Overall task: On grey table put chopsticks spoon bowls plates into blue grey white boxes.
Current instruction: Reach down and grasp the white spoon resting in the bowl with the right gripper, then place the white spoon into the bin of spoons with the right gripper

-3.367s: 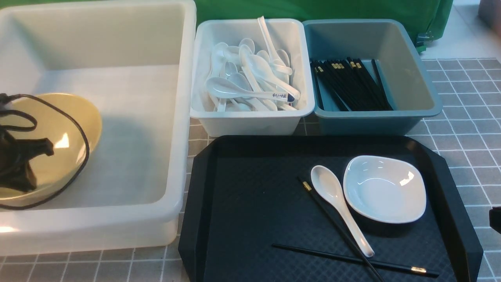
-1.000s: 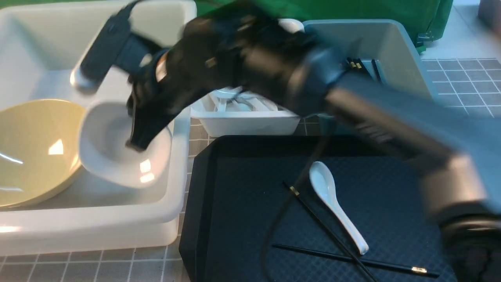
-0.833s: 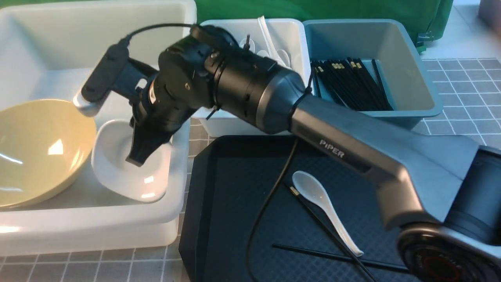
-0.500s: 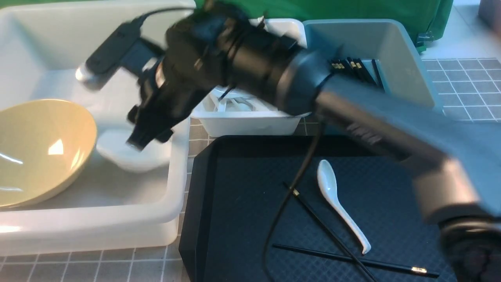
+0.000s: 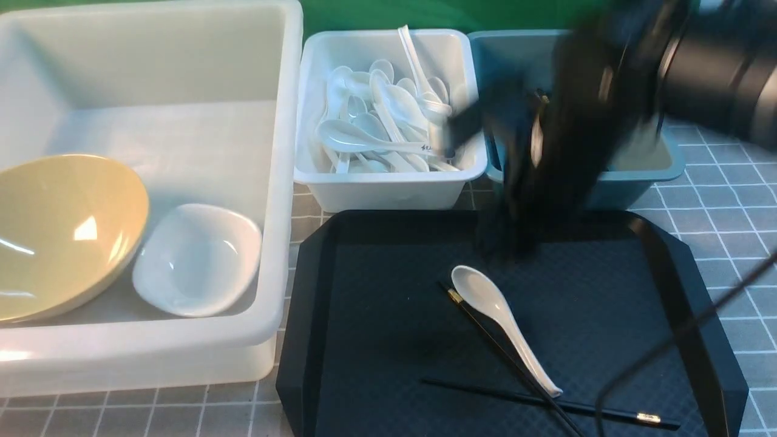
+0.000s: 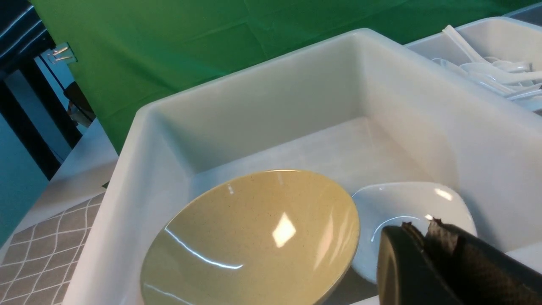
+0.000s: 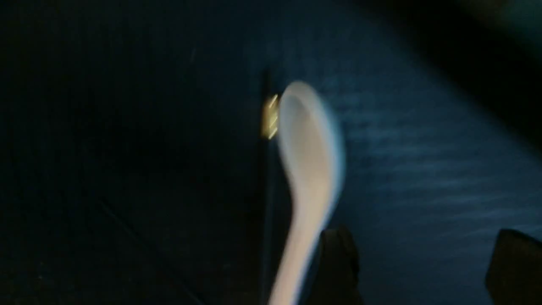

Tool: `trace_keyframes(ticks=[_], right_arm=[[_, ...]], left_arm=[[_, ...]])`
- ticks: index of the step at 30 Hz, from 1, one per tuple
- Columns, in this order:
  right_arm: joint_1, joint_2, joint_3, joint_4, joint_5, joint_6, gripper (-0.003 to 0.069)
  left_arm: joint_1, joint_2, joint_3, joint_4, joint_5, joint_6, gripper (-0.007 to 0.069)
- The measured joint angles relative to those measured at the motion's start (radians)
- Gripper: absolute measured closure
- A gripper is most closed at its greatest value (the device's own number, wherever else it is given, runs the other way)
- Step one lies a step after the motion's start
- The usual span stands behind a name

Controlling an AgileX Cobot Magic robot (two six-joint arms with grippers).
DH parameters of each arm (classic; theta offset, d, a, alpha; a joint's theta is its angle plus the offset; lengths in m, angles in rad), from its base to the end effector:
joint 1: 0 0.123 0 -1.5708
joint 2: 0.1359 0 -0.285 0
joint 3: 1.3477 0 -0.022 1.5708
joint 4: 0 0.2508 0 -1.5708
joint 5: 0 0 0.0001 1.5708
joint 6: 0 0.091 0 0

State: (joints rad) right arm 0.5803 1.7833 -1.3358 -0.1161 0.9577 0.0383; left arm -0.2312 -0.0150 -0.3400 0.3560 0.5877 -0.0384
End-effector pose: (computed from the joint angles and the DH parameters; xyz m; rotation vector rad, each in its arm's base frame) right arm 0.3080 0.1916 0.2354 -0.8436 2.7428 -0.0305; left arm 0.0264 0.0119 0.2742 0.2687 1.6665 0.1868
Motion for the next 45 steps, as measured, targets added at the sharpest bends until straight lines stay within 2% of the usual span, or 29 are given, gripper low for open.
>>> trace_keyframes(ticks=[5, 11, 15, 16, 18, 21, 24, 27, 29, 32, 34, 36, 38, 41, 43, 45], right_arm=[[0.000, 0.012, 0.172, 0.005, -0.195, 0.071, 0.0179], [0.000, 0.063, 0.191, 0.005, -0.266, 0.066, 0.0228], [0.000, 0.082, 0.190, 0.010, -0.285, 0.044, 0.0354], [0.000, 0.082, 0.190, 0.010, -0.285, 0.043, 0.0363], [0.000, 0.081, 0.190, 0.008, -0.289, 0.027, 0.0466], [0.000, 0.053, 0.186, 0.000, -0.272, 0.014, 0.0559], [0.000, 0.001, 0.156, 0.000, -0.215, -0.010, 0.0559], [0.000, -0.057, 0.081, 0.000, -0.244, -0.062, 0.0559], [0.000, -0.079, 0.012, 0.000, -0.377, -0.118, 0.0559], [-0.005, -0.051, -0.089, 0.000, -0.683, -0.185, 0.0559], [-0.015, 0.013, -0.177, 0.000, -0.806, -0.194, 0.0554], [-0.034, 0.089, -0.268, -0.001, -0.843, -0.193, 0.0526], [-0.048, 0.166, -0.345, -0.002, -0.807, -0.190, 0.0470], [-0.068, 0.254, -0.485, -0.004, -0.605, -0.189, 0.0323], [-0.070, 0.259, -0.514, -0.004, -0.543, -0.189, 0.0293], [-0.071, 0.244, -0.612, -0.004, -0.338, -0.195, 0.0231]], left_arm=[[0.000, 0.000, 0.003, 0.000, -0.003, 0.000, 0.0601], [0.000, 0.000, 0.005, 0.004, -0.003, 0.000, 0.0601], [0.000, 0.000, 0.005, 0.008, -0.002, 0.000, 0.0601], [0.000, 0.000, 0.005, 0.008, -0.002, 0.000, 0.0601], [0.000, 0.000, 0.005, 0.009, -0.001, 0.000, 0.0601], [0.000, 0.000, 0.005, 0.009, 0.000, 0.000, 0.0601], [0.000, 0.000, 0.005, 0.009, 0.000, 0.000, 0.0601], [0.000, 0.000, 0.005, 0.009, 0.000, 0.000, 0.0601], [0.000, 0.000, 0.005, 0.009, 0.000, 0.000, 0.0601], [0.000, 0.000, 0.005, 0.012, 0.000, 0.000, 0.0601], [0.000, 0.000, 0.005, 0.012, 0.000, 0.000, 0.0601], [0.000, 0.000, 0.005, 0.012, 0.000, 0.000, 0.0601], [0.000, 0.000, 0.005, 0.012, 0.000, 0.000, 0.0601], [0.000, 0.000, 0.005, 0.012, 0.013, 0.000, 0.0601], [0.000, 0.000, 0.005, 0.012, 0.015, 0.000, 0.0601], [0.000, 0.000, 0.005, 0.012, 0.017, 0.000, 0.0601]])
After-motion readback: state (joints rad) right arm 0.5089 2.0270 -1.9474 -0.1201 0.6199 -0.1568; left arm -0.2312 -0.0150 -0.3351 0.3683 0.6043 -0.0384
